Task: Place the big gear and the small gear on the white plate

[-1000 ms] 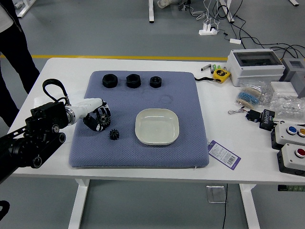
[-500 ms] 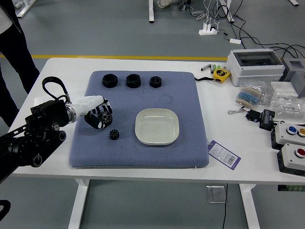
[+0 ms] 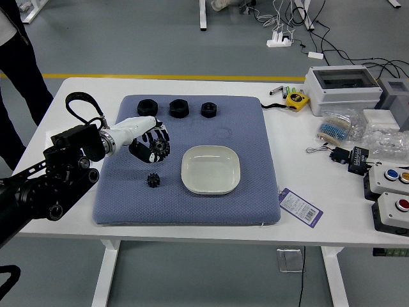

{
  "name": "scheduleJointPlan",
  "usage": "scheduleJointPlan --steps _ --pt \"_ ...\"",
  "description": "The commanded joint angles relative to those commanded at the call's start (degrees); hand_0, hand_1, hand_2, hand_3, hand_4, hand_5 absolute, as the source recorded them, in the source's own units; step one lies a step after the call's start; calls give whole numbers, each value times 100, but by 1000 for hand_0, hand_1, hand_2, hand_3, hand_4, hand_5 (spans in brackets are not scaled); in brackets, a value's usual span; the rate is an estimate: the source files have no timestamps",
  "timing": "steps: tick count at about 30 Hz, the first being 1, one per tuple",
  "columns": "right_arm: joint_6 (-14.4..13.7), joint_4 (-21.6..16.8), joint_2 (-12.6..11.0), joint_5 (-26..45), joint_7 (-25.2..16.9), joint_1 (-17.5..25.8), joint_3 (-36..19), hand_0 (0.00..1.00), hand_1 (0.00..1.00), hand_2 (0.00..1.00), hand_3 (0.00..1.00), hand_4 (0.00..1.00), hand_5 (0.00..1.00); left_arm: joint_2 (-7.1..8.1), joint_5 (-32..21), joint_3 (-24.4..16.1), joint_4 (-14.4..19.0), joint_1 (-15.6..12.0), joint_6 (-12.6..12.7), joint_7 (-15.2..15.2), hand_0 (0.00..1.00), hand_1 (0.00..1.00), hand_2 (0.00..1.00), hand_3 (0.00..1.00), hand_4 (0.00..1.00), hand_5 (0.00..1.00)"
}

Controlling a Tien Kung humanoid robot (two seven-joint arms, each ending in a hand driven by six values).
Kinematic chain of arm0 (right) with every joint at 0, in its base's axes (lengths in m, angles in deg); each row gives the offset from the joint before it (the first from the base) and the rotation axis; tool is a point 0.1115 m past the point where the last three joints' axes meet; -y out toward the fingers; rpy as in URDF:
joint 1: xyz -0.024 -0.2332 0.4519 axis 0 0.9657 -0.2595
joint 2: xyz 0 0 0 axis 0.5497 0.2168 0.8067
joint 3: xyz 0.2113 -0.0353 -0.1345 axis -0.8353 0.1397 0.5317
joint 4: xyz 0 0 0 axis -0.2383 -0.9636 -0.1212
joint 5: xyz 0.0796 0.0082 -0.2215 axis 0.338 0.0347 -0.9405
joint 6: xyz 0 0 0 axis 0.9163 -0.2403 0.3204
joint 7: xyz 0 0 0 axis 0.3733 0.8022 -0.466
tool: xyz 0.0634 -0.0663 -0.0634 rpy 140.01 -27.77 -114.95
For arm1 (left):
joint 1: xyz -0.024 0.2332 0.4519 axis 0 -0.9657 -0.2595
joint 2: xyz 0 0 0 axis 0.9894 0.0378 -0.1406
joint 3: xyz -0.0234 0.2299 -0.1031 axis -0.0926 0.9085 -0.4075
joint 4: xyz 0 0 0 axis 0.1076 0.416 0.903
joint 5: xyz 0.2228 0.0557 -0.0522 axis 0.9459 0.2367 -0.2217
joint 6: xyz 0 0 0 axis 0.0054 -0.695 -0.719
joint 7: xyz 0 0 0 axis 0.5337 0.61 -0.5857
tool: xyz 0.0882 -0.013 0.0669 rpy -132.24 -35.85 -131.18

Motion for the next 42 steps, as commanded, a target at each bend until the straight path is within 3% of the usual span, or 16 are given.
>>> scheduleJointPlan --steps 8,16,17,19,22,23,28,29,37,42 --pt "-3 -6 -8 -6 2 -37 5 727 709 781 684 895 778 -359 -381 389 360 102 36 -50 514 434 475 530 735 2" --pt "-16 -16 -22 5 -6 -86 0 725 708 781 685 895 777 -639 -367 842 298 283 16 -91 516 448 484 544 706 2" --pt "-17 -17 -26 3 -6 -94 -3 727 708 781 682 894 777 -674 -337 862 257 312 3 -102 552 510 543 577 919 181" --pt "-20 -19 -31 -7 -8 -100 -8 727 708 781 682 894 777 -702 -327 884 221 345 -47 -106 552 510 543 577 919 181" --pt "-32 -18 -38 -10 -22 -103 -15 727 708 781 682 894 777 -727 -321 930 175 401 -97 -98 552 510 543 577 919 181" --pt "-35 -17 -40 -6 -26 -105 -14 727 705 780 678 894 775 -736 -287 938 150 418 -94 -102 599 593 648 644 998 380" --pt "-38 -21 -46 -21 -28 -114 -14 727 705 780 678 894 775 -771 -187 938 -16 468 -132 -99 599 593 648 644 998 380" --pt "-38 -21 -47 -19 -29 -114 -14 719 705 778 675 894 779 -772 -183 939 -38 473 -137 -98 627 620 678 725 998 480" --pt "-39 -20 -47 -25 -30 -114 -19 720 704 778 673 894 778 -744 -91 740 -60 436 -20 -105 629 628 683 734 998 494" --pt "-37 -17 -45 2 -41 -111 -2 719 705 777 674 894 777 -584 141 330 115 355 -52 -135 630 633 690 734 998 522"
